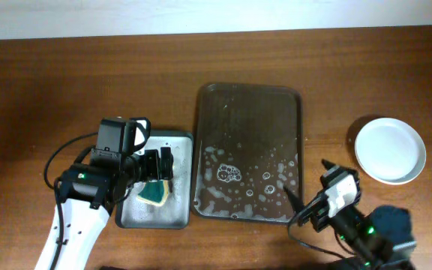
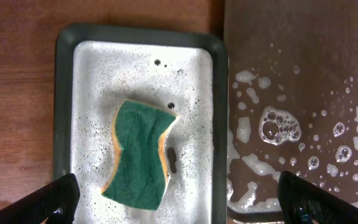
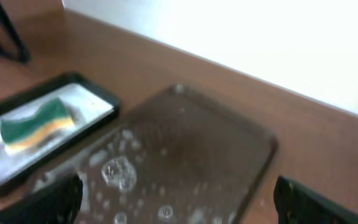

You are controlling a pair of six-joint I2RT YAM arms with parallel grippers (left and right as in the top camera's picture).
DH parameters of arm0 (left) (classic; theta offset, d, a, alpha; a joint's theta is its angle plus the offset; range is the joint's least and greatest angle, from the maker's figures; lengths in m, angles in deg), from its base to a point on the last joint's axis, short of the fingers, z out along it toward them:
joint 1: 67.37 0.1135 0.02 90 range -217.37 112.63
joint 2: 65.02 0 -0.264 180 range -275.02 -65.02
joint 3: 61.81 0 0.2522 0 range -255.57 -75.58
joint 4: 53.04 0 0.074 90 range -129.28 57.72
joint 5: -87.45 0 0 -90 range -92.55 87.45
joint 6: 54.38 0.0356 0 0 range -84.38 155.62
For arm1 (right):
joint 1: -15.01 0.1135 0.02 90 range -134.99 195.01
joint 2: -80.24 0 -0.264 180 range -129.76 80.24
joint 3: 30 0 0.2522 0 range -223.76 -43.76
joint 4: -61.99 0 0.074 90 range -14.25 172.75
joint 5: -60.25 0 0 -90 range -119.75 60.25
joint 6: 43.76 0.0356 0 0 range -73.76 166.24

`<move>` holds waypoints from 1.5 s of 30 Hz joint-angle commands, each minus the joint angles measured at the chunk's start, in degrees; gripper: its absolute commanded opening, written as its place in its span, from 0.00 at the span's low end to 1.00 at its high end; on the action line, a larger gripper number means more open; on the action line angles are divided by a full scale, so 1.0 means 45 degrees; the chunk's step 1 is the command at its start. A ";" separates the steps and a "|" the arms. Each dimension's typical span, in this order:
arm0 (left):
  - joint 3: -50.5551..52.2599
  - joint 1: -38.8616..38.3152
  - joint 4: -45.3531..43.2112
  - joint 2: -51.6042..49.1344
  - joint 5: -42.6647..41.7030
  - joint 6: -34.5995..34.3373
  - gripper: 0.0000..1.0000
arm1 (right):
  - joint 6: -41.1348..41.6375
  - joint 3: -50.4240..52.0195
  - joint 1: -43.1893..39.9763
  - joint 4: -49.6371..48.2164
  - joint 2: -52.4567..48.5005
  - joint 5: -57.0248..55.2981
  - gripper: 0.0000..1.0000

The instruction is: Clean dirty plates on tray and stack at the side

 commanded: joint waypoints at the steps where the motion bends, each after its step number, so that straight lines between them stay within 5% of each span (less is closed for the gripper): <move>1: -0.0136 0.0034 0.0010 0.0073 -0.0053 0.0155 1.00 | -0.0209 0.2477 0.0092 -0.1564 0.1894 -0.0709 0.99; 6: -0.0136 0.0034 0.0010 0.0073 -0.0053 0.0155 1.00 | -0.0165 0.5843 0.0092 -0.5916 0.3060 -0.0816 0.99; 23: -0.0102 0.0029 0.0015 0.0311 -0.0053 0.0160 1.00 | -0.0165 0.5814 0.0117 -0.5809 0.3031 -0.0831 0.99; 27: 0.1180 0.0146 -0.0772 0.3075 0.1059 0.0155 1.00 | -0.0165 0.5814 0.0117 -0.5809 0.3031 -0.0831 0.99; 34: 0.7703 0.0466 -0.8136 1.0346 0.0767 0.0170 1.00 | -0.0165 0.5814 0.0117 -0.5809 0.3031 -0.0831 0.99; 39: 1.0423 0.0894 -0.8660 1.4212 0.0962 0.0170 1.00 | -0.0165 0.5814 0.0117 -0.5809 0.3031 -0.0831 0.99; 45: 1.2687 0.0933 -1.0472 1.4683 0.0952 0.0155 1.00 | -0.0165 0.5814 0.0117 -0.5809 0.3031 -0.0831 0.99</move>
